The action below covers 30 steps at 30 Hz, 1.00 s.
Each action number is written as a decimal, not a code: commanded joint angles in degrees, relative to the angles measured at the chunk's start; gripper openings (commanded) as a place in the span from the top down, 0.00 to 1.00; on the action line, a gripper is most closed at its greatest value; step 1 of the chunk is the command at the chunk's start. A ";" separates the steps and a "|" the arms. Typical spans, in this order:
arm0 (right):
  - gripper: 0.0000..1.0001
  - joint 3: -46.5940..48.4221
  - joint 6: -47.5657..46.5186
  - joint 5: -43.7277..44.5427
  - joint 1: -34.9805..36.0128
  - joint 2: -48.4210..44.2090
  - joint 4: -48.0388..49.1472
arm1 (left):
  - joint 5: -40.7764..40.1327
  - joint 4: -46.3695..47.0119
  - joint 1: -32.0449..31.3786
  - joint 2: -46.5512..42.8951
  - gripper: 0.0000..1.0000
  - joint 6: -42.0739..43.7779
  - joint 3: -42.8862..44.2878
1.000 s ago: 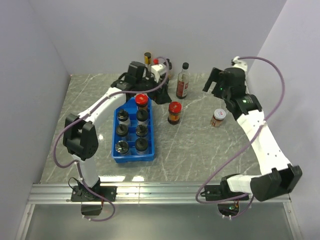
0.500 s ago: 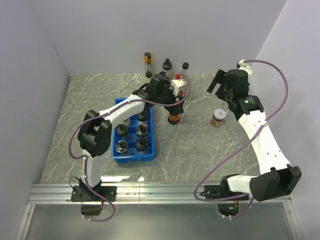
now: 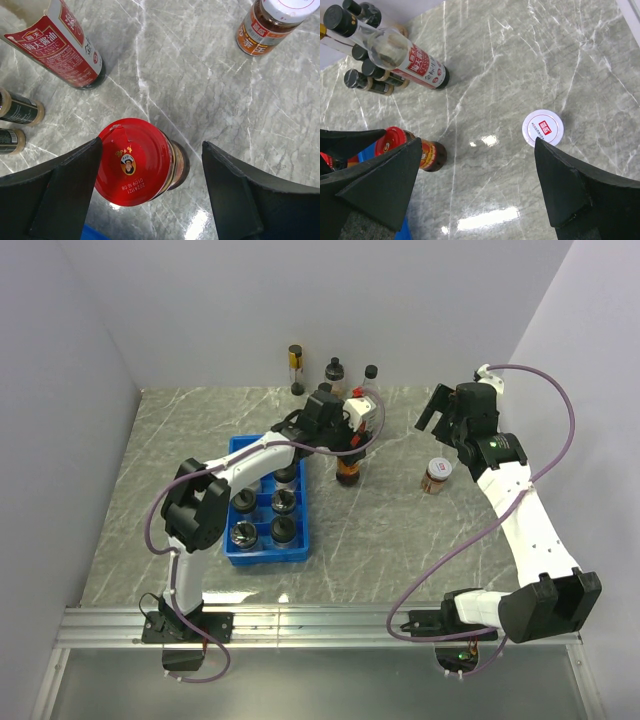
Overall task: Organize the condiment bottles
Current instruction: Pick up the bottle from the center of the board.
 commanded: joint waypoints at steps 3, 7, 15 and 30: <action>0.00 -0.12 0.41 -0.65 -0.51 -1.08 1.65 | -0.50 -3.80 -0.77 -1.22 0.14 -0.03 -1.37; 0.00 0.06 0.59 -1.26 -0.51 -0.20 2.00 | -1.46 -3.71 -0.86 -3.68 0.15 -0.29 -3.57; 0.00 1.20 0.15 -2.14 -0.51 1.12 1.92 | -2.17 -4.68 -1.21 -3.16 0.15 -0.47 -1.38; 0.00 1.99 -0.29 -3.20 -0.69 1.91 2.09 | -5.95 -6.35 -2.70 -1.93 0.14 -0.12 3.55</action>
